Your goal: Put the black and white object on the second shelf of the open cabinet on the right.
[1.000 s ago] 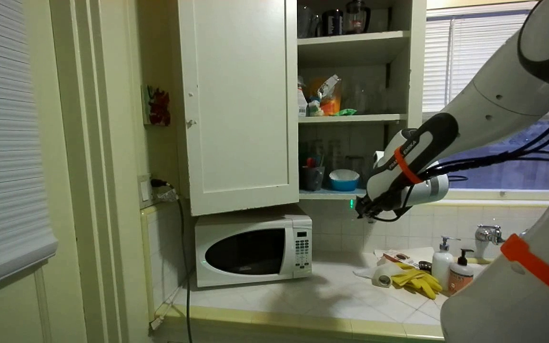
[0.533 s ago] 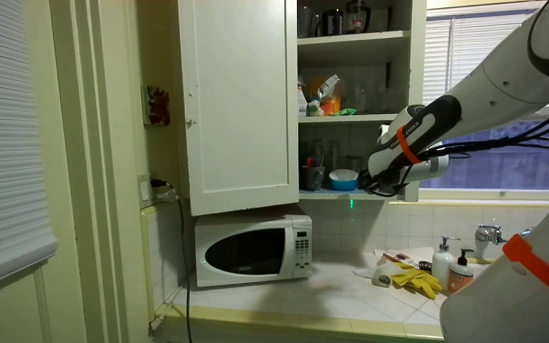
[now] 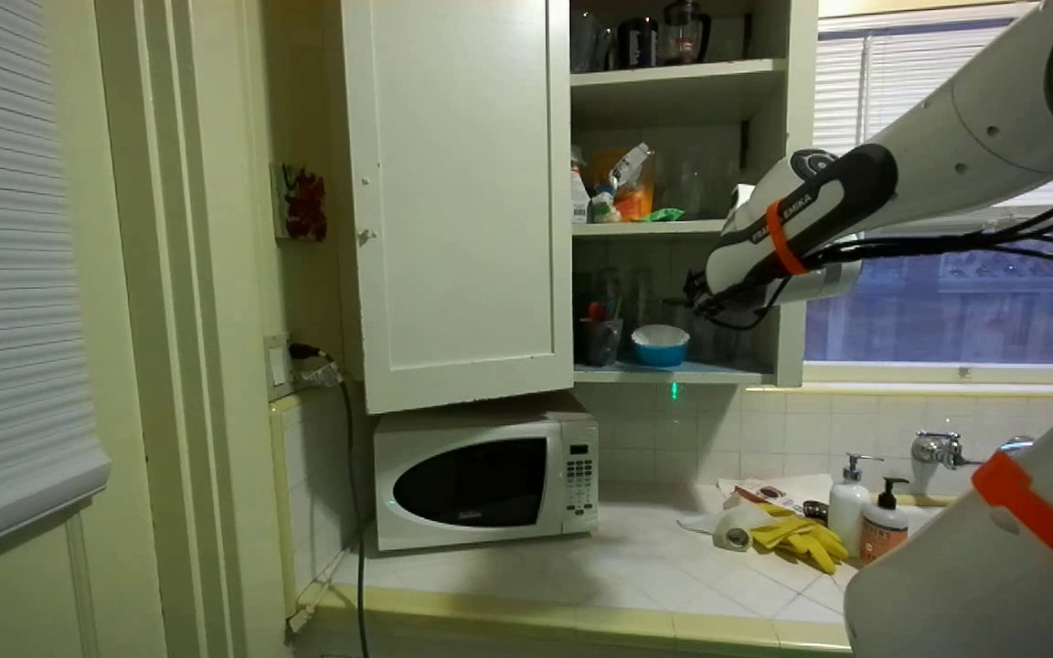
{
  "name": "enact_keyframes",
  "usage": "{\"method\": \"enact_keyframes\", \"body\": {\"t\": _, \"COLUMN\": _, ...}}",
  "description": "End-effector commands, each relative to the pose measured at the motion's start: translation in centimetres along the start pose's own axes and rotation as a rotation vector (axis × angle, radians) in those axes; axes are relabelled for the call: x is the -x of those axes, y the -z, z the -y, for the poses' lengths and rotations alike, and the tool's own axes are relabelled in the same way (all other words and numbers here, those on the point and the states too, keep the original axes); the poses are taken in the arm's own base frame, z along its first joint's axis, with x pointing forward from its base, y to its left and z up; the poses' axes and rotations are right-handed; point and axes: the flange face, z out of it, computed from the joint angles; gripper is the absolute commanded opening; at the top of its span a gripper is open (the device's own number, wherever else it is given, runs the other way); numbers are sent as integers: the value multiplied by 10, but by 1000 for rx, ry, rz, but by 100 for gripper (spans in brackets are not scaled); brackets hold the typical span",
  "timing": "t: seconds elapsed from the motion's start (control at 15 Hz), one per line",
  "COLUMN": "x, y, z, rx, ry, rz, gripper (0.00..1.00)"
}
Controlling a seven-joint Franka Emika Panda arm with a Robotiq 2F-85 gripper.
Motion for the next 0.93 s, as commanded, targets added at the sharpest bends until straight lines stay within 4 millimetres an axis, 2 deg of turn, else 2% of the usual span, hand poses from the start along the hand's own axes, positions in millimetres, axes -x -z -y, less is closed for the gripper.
{"method": "enact_keyframes", "body": {"t": 0.0, "x": -13, "y": 29, "z": -7, "rx": 13, "ry": 11, "rz": -69, "gripper": 31}}
{"method": "enact_keyframes", "body": {"t": 0.33, "x": -25, "y": 67, "z": -22, "rx": 85, "ry": -22, "rz": -232, "gripper": 31}}
{"method": "enact_keyframes", "body": {"t": 0.4, "x": -23, "y": 67, "z": -28, "rx": 107, "ry": -40, "rz": -232, "gripper": 31}}
{"method": "enact_keyframes", "body": {"t": 0.47, "x": -31, "y": 58, "z": -23, "rx": 83, "ry": -16, "rz": -207, "gripper": 56}}
{"method": "enact_keyframes", "body": {"t": 0.67, "x": -28, "y": 63, "z": -30, "rx": 103, "ry": -26, "rz": -216, "gripper": 56}}
{"method": "enact_keyframes", "body": {"t": 0.73, "x": -28, "y": 63, "z": -29, "rx": 103, "ry": -27, "rz": -216, "gripper": 31}}
{"method": "enact_keyframes", "body": {"t": 0.87, "x": -57, "y": 80, "z": -42, "rx": 162, "ry": -68, "rz": -336, "gripper": 31}}
